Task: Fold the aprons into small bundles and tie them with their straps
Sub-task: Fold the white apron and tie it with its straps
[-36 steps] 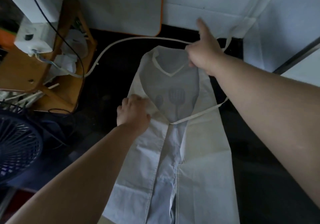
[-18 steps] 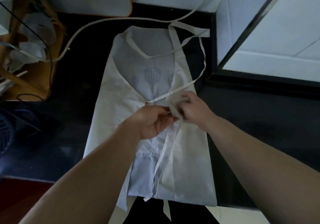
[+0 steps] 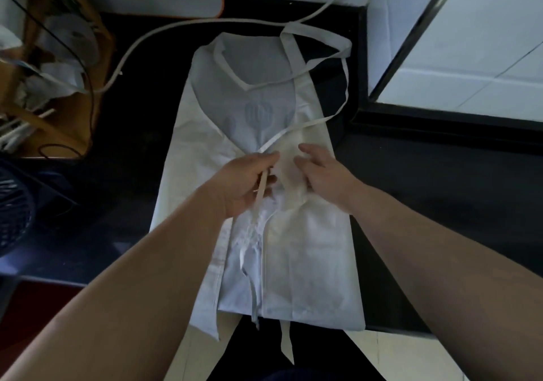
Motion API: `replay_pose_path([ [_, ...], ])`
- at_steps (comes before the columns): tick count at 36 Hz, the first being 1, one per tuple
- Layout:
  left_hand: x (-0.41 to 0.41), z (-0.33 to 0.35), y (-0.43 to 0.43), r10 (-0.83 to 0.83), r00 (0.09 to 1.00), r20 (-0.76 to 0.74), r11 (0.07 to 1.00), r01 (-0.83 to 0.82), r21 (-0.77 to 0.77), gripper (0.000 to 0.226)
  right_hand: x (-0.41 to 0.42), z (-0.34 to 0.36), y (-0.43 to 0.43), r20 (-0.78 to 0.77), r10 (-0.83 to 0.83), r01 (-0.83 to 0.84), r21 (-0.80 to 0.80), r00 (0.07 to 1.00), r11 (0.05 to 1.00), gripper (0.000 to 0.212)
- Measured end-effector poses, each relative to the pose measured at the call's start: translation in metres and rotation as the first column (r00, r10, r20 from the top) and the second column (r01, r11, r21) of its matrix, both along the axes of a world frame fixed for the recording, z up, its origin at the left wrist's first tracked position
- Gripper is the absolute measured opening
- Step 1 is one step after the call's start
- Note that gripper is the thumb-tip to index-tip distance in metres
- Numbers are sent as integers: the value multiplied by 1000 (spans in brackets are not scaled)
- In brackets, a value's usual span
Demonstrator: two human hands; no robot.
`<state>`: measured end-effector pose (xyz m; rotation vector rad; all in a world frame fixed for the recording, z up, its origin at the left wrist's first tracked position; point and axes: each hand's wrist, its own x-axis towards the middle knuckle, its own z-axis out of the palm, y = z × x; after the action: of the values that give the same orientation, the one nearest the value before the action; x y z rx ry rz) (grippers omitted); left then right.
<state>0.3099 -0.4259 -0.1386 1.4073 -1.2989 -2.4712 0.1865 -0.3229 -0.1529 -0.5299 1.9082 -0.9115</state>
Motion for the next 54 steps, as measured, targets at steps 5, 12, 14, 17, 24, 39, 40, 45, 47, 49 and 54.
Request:
replay_pose_path([
  [5,32,24,-31,-316,887,336,882,406,-241,10,5,5,-10,-253,264,-234,143,931,962,72],
  [12,73,44,-92,414,535,736,419,606,-676,41,18,7,-27,-349,437,-292,396,829,871,82],
  [14,81,42,-90,447,456,770,404,664,-629,58,26,11,-29,-331,409,-279,376,850,883,87],
  [17,92,25,-76,336,562,756,332,680,-653,51,42,22,-31,-383,433,-275,401,816,874,86],
  [24,83,-4,-14,-205,612,764,390,767,-510,59,56,13,-36,-328,516,-293,537,791,791,33],
  [39,11,-15,-67,-106,778,619,372,609,-701,33,19,-14,-105,-460,156,-82,175,874,981,20],
  [40,5,-15,-73,-81,815,574,407,553,-727,30,16,-12,-109,-436,121,-71,128,892,989,26],
  [45,-15,-22,-91,-116,876,467,423,469,-775,26,3,6,-125,-365,167,-167,32,916,985,24],
  [47,-11,-24,-89,-196,857,476,402,513,-758,28,1,11,-122,-373,191,-177,70,908,982,28],
  [49,-1,-27,-85,-230,839,493,338,544,-768,28,2,13,-111,-427,201,-175,100,881,979,36],
  [54,37,-20,-66,-182,677,713,142,736,-662,42,23,13,-77,-468,196,-135,161,862,978,41],
])
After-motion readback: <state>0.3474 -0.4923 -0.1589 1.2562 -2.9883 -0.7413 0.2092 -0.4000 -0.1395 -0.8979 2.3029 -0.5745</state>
